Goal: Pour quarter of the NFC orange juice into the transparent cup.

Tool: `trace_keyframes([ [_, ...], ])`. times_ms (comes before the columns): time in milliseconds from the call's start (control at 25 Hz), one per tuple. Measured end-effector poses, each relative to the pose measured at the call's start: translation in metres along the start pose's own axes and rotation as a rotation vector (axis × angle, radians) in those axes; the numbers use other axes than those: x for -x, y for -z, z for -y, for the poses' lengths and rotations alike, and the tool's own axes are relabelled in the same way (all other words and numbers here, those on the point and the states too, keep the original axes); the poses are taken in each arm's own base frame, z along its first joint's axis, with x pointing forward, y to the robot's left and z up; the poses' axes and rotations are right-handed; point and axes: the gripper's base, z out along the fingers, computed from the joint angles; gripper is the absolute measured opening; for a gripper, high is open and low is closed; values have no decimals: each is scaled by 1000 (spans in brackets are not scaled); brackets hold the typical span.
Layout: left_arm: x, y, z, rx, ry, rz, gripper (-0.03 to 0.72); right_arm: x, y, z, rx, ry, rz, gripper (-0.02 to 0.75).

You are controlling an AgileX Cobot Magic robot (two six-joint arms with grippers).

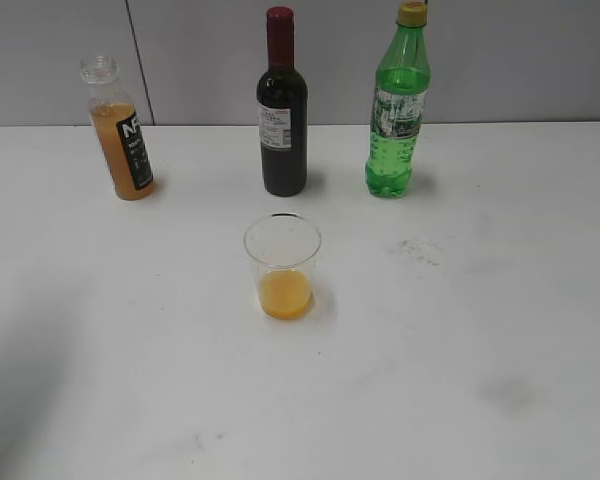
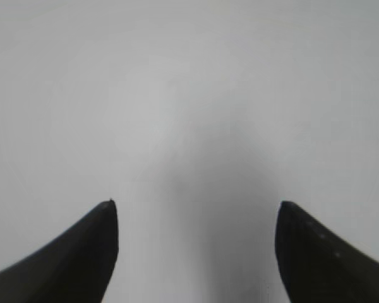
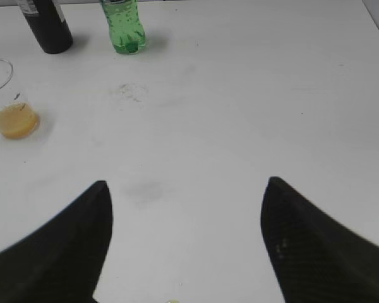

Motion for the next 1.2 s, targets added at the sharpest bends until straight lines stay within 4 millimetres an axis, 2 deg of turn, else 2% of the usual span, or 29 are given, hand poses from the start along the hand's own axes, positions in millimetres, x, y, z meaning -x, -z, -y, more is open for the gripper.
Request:
trace_keyframes([
  [80,-9,10,-4,54,-16,-34,586,0,0,0,0,0,0,562],
  [200,-26,28,-4,84,-22,18,585,0,0,0,0,0,0,562],
  [480,-104,32,6,58,1,48,585,0,0,0,0,0,0,562],
  [640,-139,36,10,56,30,111,585,0,0,0,0,0,0,562],
  [1040,-205,49,16,78,45,357,572,0,0,0,0,0,0,562],
  [1200,-223,58,18,86,44,476,572,0,0,0,0,0,0,562],
])
